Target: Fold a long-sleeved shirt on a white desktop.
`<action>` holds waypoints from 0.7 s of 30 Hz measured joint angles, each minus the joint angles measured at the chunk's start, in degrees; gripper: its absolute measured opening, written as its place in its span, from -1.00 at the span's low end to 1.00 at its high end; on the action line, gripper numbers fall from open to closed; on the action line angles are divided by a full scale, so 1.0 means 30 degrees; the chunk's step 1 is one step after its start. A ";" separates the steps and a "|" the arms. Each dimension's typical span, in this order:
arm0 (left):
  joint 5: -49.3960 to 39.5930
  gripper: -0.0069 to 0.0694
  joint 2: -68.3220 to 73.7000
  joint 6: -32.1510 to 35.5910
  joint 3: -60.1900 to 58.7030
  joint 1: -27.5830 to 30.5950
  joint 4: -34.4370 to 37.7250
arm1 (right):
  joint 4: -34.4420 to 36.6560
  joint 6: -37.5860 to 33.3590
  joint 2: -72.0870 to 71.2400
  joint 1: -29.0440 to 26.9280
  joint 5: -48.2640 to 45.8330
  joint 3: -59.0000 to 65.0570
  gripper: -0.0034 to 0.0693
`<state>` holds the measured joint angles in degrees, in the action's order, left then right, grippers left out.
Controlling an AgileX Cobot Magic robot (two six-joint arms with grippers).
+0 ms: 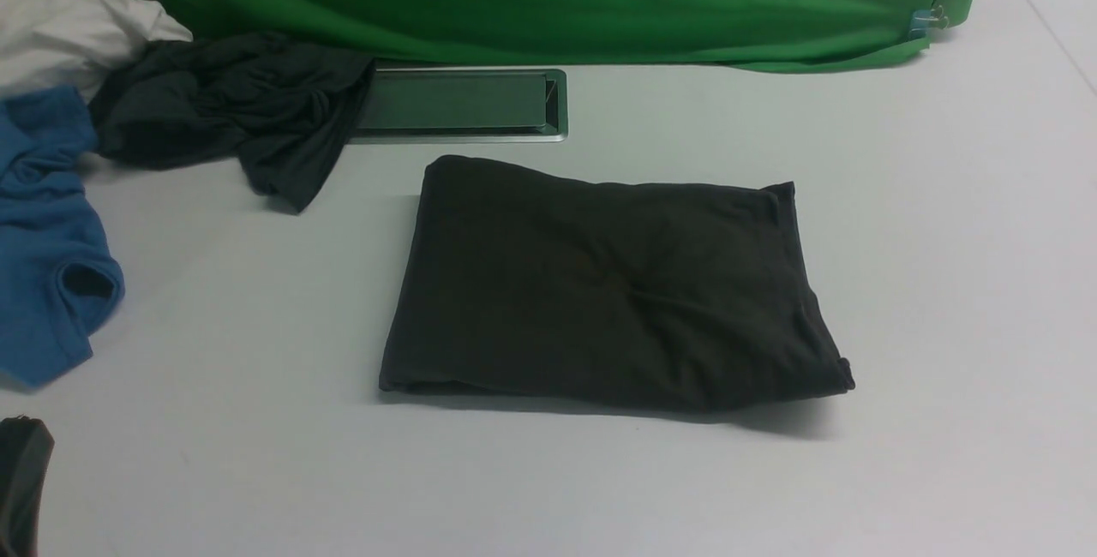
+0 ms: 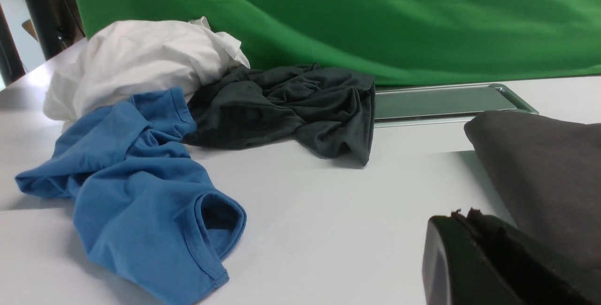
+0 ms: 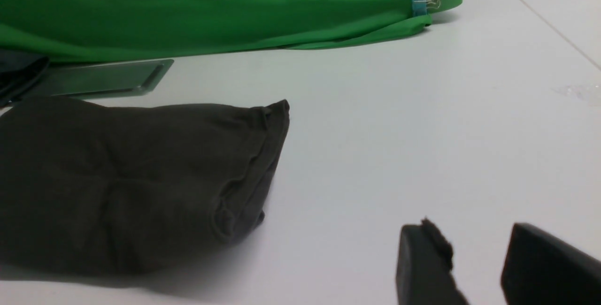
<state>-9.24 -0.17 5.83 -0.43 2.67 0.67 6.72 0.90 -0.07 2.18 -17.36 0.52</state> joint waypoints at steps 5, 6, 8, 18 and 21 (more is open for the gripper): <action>0.0000 -0.76 0.0000 0.0000 0.0000 -0.0140 0.0000 | 0.0013 0.0000 0.0000 0.0000 0.0000 0.0000 -0.25; 0.0000 -0.76 0.0000 0.0000 0.0000 -0.0170 0.0000 | 0.0013 0.0000 0.0000 0.0000 0.0000 0.0000 -0.25; 0.0000 -0.76 0.0000 0.0000 0.0000 -0.0327 0.0000 | 0.0013 0.0000 0.0000 0.0000 0.0000 0.0000 -0.25; 0.0000 -0.76 0.0000 -0.0018 0.0000 -0.0411 0.0000 | 0.0013 0.0000 0.0000 0.0000 0.0000 0.0000 -0.25; 0.0000 -0.76 0.0000 -0.0018 0.0000 -0.0411 0.0000 | 0.0013 0.0000 0.0000 0.0000 0.0000 0.0000 -0.25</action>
<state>-9.24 -0.17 5.78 -0.43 1.44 0.67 6.75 0.90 -0.07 2.18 -17.36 0.52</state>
